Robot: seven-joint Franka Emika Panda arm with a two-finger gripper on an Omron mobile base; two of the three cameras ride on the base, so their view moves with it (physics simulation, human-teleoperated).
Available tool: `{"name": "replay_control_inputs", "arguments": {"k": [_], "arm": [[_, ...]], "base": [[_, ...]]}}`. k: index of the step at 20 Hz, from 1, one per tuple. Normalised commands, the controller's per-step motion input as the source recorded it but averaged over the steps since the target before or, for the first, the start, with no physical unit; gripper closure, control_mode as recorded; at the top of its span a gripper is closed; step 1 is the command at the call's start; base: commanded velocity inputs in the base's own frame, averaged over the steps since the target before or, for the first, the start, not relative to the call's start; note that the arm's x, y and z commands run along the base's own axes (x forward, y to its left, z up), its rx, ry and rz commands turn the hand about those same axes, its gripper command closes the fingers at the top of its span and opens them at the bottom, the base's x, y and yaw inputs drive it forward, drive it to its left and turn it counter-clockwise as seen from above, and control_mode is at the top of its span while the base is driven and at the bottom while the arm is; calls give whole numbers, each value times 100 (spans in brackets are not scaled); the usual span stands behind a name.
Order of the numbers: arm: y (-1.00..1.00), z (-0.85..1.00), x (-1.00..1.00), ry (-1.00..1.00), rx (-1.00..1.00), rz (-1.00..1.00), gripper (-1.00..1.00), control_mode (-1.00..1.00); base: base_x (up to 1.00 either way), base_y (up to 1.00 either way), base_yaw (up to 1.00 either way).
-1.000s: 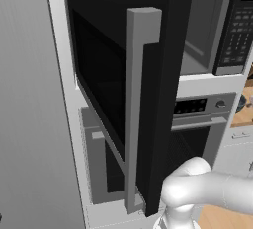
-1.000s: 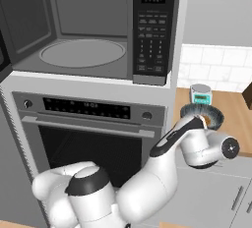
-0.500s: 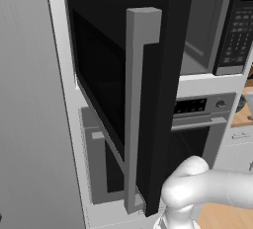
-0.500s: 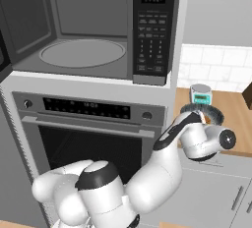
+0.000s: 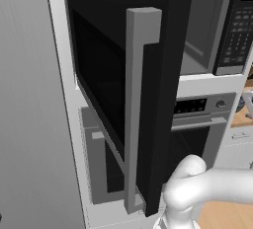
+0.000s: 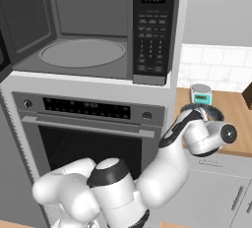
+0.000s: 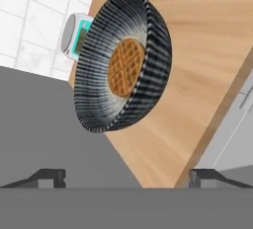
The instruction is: Open the microwave, place the bowl with waffle inside the microwave, then close the microwave door and turn it on.
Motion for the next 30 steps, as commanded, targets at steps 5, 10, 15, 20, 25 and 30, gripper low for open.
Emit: {"name": "replay_control_inputs", "arguments": {"k": [5, 10, 15, 20, 25, 30], "arm": [[-17, -24, 30, 2, 0, 0, -100, -100], [-20, -18, 28, 3, 0, 0, -100, -100], [-27, -11, 25, 9, 0, 0, -100, -100], [-22, -19, 29, 6, 0, 0, -100, -100], [-12, -29, 33, 4, 0, 0, -100, -100], [-8, -27, 31, 6, 0, 0, -100, -100]], "base": [[0, 0, 0], [0, 0, 0], [0, 0, 0], [0, 0, 0], [0, 0, 0], [0, 0, 0]]}}
